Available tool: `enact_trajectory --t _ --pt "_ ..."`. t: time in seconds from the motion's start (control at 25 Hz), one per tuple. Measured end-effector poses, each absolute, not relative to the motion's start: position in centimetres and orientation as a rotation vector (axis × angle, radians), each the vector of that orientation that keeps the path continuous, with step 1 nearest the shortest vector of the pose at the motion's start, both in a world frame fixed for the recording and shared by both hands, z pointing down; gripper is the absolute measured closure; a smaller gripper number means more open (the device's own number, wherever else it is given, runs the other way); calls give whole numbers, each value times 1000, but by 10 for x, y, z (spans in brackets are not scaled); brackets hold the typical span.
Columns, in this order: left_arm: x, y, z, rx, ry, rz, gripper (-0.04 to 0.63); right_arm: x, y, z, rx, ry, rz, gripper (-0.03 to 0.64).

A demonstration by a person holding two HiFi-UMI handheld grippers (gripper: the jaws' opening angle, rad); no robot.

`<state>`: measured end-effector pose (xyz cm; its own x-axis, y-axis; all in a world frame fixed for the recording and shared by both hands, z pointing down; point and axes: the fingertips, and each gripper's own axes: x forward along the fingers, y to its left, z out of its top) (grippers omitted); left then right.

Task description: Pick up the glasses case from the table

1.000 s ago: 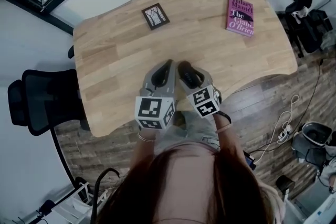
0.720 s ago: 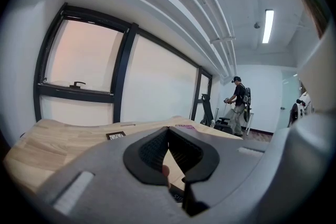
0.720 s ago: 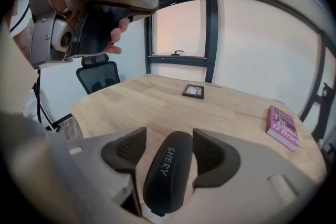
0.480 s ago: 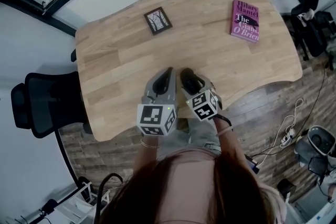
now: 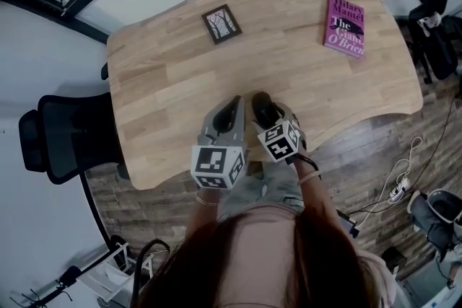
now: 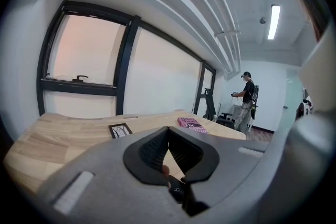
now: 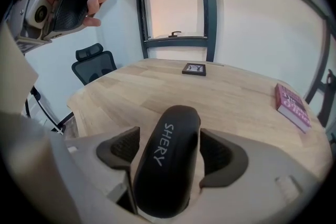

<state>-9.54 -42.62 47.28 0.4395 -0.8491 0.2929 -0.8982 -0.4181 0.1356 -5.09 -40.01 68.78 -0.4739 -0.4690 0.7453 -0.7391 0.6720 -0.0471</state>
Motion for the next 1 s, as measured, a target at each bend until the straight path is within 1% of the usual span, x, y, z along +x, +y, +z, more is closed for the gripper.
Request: enact_trajectory --t 0.2,0.72,1.0 --pt "-97 -423 480 2397 -1518 276 586 -51 -399 702 916 -2127 501 249" --pt "-99 -422 485 2365 -1540 293 586 -49 -401 721 953 -2094 646 244" --pt "-99 -420 484 2361 -1552 283 584 -48 -401 722 954 -2101 650 249"
